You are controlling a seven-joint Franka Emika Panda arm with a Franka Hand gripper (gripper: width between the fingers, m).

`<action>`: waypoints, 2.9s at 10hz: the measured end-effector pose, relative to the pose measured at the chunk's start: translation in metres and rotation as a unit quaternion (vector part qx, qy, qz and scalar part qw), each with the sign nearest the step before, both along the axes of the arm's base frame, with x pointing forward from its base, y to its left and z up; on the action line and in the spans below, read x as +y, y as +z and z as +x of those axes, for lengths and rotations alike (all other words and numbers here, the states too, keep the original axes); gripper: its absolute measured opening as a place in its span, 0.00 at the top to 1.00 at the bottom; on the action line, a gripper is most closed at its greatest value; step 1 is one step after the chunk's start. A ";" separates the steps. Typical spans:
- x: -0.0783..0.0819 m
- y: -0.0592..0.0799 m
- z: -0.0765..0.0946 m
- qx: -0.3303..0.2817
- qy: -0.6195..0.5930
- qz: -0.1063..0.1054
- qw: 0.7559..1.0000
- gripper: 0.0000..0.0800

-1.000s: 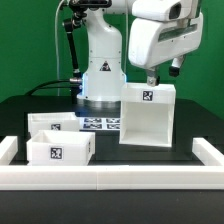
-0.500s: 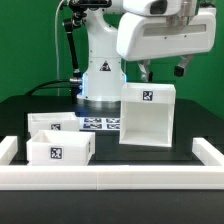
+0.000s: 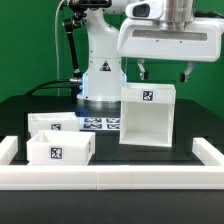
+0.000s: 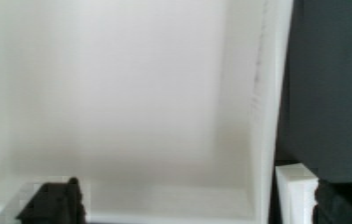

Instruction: Assemble drawer

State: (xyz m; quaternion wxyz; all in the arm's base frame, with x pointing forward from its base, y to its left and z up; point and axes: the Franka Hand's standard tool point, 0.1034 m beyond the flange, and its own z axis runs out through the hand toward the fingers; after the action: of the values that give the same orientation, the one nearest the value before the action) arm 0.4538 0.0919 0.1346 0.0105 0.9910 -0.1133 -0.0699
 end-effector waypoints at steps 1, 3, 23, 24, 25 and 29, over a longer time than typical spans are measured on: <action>0.000 0.000 0.001 -0.001 -0.033 -0.005 0.999 0.19; 0.009 0.000 -0.002 -0.020 -0.037 0.000 0.999 0.19; 0.031 -0.036 -0.034 -0.041 0.001 0.014 0.999 0.95; 0.031 -0.036 -0.034 -0.041 0.001 0.014 0.999 0.95; 0.031 -0.036 -0.034 -0.041 0.001 0.014 0.999 0.95; 0.023 -0.036 0.008 -0.055 0.008 0.024 0.998 0.95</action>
Offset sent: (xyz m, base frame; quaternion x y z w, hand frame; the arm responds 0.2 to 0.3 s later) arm -0.0394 0.0298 -0.0127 0.0170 0.0777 0.0051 0.9968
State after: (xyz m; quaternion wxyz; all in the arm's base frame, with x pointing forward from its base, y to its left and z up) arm 0.4620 0.1148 0.0987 -0.0186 0.9943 -0.1039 -0.0180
